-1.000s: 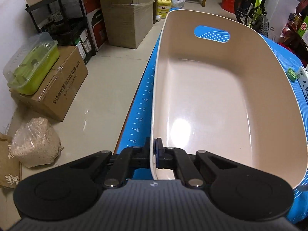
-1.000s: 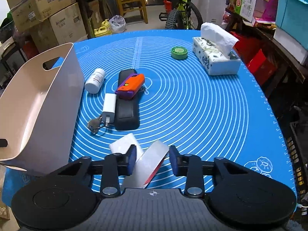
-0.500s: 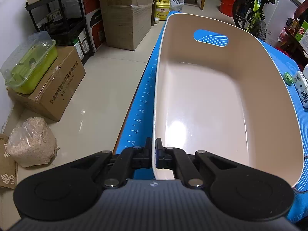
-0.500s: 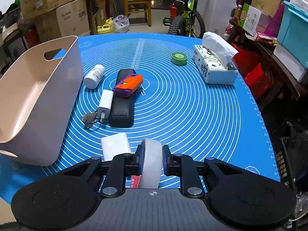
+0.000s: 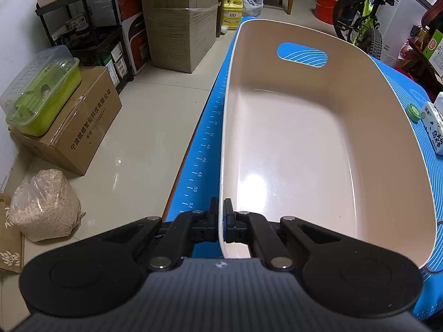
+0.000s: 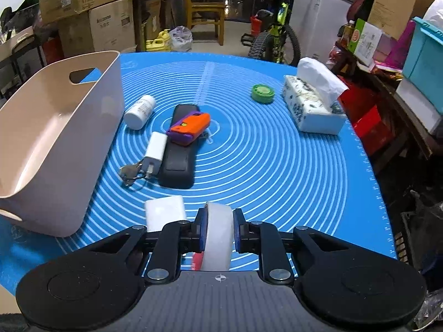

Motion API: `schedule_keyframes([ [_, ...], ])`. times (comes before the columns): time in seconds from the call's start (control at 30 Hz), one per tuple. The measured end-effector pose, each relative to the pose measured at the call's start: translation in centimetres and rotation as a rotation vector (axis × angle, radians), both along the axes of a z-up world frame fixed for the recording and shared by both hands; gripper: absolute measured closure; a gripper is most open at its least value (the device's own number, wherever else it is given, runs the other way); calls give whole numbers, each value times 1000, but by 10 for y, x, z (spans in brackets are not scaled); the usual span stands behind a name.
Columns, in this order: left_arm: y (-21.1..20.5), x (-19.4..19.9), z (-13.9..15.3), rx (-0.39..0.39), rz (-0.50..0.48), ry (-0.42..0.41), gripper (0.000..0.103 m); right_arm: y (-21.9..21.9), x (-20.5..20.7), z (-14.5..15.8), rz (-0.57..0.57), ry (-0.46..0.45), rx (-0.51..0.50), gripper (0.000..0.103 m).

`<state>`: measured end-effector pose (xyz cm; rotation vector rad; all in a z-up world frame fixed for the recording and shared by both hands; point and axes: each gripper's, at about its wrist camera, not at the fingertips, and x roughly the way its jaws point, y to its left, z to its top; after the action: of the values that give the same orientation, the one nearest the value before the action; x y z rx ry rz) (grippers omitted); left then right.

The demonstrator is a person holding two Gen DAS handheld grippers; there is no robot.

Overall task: Organize rigid objects
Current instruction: 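Carry the tape roll into the beige basket and open the right gripper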

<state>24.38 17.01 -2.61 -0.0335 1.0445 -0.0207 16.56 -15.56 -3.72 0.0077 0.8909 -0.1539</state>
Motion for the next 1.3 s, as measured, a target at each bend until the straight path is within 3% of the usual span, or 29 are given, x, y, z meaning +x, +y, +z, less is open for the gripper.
schedule_keyframes([
  [0.23,0,0,0,0,0,0,99,-4,-2,13,-11,-50,-6,75],
  [0.47,0,0,0,4,-2,0,99,4,6,69,24,-198,16,75],
  [0.63,0,0,-1,5,-3,0,99,29,26,109,98,-306,53,75],
  [0.8,-1,0,-1,7,-5,0,99,72,48,126,208,-361,86,75],
  [1.03,-1,0,-1,10,-13,-1,99,131,74,118,330,-346,138,75],
  [1.17,-2,0,-1,11,-14,-1,100,158,89,92,375,-267,162,75],
  [1.3,-2,1,0,12,-13,0,100,181,100,60,406,-187,121,75],
])
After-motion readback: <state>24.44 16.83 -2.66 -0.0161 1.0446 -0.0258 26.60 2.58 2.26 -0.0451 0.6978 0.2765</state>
